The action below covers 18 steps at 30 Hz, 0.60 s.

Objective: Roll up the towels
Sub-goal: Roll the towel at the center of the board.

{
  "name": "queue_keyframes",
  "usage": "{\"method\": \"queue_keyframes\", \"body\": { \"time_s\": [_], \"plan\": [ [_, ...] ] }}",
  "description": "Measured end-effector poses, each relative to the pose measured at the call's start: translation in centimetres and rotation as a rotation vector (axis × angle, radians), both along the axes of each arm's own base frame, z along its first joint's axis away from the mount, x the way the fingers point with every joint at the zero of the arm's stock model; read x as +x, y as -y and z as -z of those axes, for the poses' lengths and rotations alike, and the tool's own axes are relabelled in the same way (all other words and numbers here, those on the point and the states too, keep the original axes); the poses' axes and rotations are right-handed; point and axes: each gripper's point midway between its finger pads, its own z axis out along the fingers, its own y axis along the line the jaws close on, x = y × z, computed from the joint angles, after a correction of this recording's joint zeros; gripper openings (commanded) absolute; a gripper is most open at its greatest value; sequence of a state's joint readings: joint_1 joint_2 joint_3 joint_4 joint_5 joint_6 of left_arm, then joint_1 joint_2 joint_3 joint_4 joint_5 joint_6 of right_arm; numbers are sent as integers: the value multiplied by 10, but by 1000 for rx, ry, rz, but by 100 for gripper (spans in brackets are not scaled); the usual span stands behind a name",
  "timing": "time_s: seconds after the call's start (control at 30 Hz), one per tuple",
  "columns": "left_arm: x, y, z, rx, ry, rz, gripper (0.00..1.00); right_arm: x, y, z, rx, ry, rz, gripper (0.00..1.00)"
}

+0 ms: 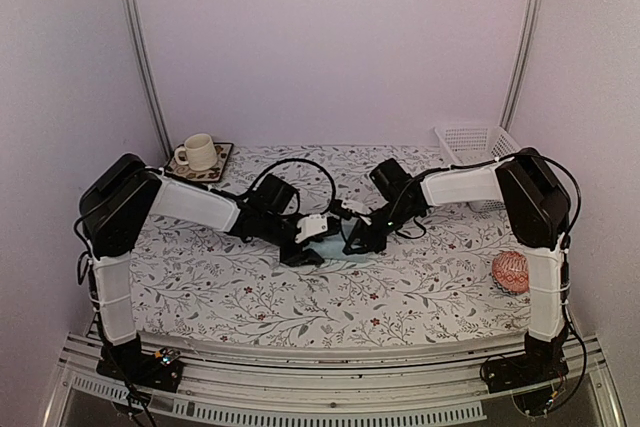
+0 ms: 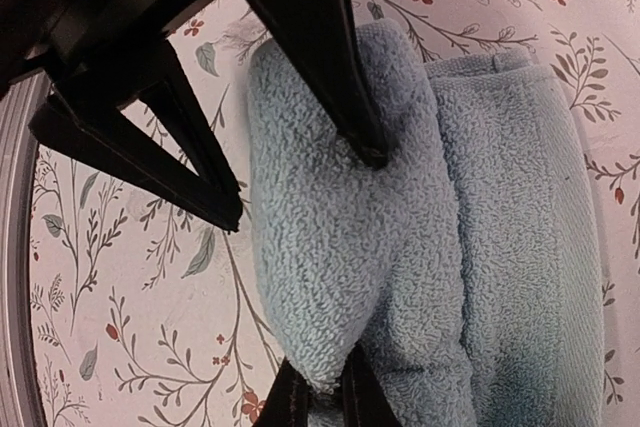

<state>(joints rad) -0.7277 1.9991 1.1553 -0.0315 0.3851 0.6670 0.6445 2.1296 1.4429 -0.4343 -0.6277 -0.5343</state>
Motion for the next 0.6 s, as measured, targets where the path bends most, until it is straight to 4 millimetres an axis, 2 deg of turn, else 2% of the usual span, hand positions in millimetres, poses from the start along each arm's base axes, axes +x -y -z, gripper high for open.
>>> {"method": "queue_keyframes", "body": {
  "time_s": [0.03, 0.13, 0.2, 0.27, 0.4, 0.5, 0.6],
  "plan": [
    [2, 1, 2, 4, 1, -5, 49, 0, 0, 0, 1, -1, 1, 6],
    [10, 4, 3, 12, 10, -18, 24, 1, 1, 0, 3, -3, 3, 7],
    [13, 5, 2, 16, 18, -22, 10, 1, 1, 0, 3, -3, 2, 11],
    [12, 5, 2, 16, 17, -18, 1, 1, 1, 0, 3, -1, 2, 17],
    [9, 5, 2, 23, 10, 2, 0, 2, 3, -1, -4, 9, 5, 42],
    [3, 7, 0, 21, -21, 27, 0, 1, 9, -5, -16, 42, 7, 53],
    [-6, 9, -3, 14, -84, 63, 0, -6, 22, -11, -37, 112, -6, 59]
  ]
}}
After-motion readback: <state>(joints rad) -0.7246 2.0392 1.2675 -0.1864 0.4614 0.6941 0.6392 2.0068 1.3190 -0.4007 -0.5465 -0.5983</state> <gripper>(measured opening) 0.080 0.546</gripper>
